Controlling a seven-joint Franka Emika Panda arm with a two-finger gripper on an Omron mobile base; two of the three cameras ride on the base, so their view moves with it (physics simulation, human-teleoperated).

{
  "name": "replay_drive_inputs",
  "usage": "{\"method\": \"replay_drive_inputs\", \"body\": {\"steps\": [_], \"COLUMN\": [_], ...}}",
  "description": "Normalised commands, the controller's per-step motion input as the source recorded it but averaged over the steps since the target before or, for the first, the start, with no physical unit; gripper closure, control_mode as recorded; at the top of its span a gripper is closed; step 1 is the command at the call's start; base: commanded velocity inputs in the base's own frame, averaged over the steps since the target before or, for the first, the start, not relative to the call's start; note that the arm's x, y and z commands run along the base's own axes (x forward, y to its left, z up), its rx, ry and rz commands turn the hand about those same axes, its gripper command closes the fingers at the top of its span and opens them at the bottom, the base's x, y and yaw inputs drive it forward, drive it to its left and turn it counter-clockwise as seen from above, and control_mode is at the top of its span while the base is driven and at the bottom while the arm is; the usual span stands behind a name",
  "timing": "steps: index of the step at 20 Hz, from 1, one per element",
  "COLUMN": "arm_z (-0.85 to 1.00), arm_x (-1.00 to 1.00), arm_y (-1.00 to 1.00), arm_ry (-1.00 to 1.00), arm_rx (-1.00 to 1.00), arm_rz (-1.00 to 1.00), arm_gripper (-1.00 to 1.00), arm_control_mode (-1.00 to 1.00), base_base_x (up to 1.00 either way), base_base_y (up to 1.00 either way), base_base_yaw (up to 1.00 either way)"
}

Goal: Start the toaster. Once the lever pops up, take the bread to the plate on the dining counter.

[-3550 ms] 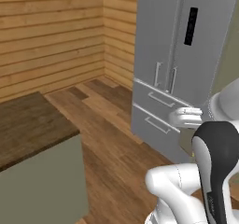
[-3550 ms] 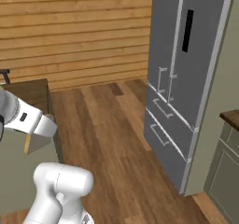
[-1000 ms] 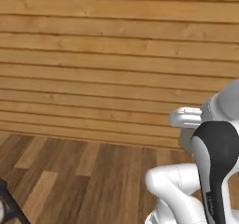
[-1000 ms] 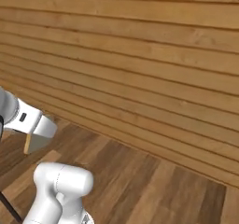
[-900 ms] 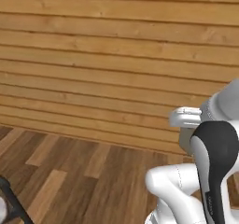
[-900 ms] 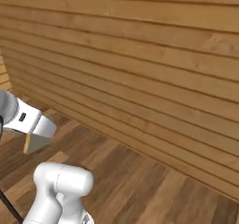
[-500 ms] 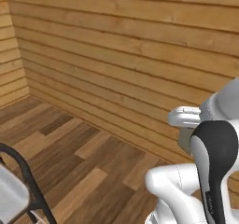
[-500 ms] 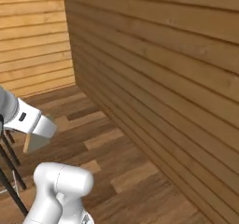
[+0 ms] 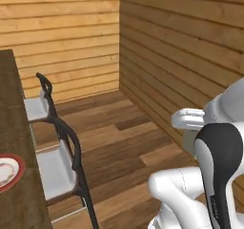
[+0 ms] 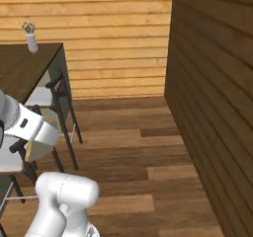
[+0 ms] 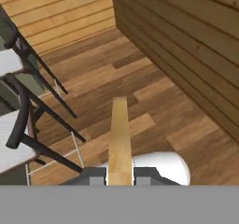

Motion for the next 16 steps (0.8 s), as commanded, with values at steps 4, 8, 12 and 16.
{"method": "replay_drive_inputs", "body": {"steps": [4,8,12,16], "arm_z": [0.0,0.0,0.0,0.0], "arm_x": [0.0,0.0,0.0,0.0], "arm_y": [0.0,0.0,0.0,0.0], "arm_ry": [0.0,0.0,0.0,0.0], "arm_rx": [0.0,0.0,0.0,0.0], "arm_rz": [0.0,0.0,0.0,0.0], "arm_gripper": [1.0,1.0,1.0,1.0], "arm_control_mode": [1.0,1.0,1.0,1.0], "base_base_x": [0.47,0.29,0.15,0.09], "base_base_y": [-0.39,-0.71,-0.73,-0.59], "base_base_yaw": [0.64,0.5,0.55,0.6]}}
